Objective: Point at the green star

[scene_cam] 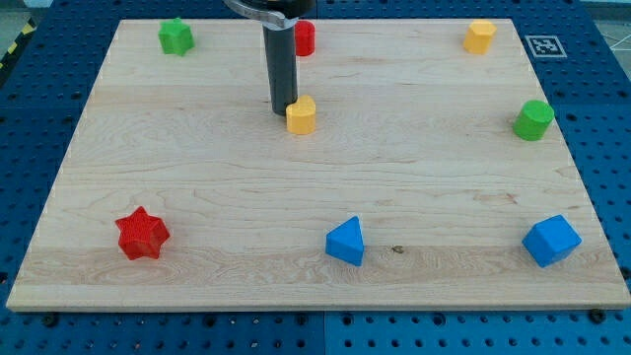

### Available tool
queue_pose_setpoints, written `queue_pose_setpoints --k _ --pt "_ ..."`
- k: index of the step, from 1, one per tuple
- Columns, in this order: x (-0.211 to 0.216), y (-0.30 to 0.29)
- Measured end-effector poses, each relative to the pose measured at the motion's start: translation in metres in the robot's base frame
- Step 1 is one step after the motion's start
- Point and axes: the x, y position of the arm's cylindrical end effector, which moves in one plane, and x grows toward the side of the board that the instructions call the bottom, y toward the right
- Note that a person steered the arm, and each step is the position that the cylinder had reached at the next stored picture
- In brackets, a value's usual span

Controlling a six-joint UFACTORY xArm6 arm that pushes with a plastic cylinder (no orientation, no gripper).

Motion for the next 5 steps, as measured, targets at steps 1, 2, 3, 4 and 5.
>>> queue_pose_setpoints --k 1,2,3,4,5 --pt "0.0 0.011" --pt "0.003 0.045" --pt "0.006 0.056" --pt "0.003 -0.004" --pt "-0.009 -0.106"
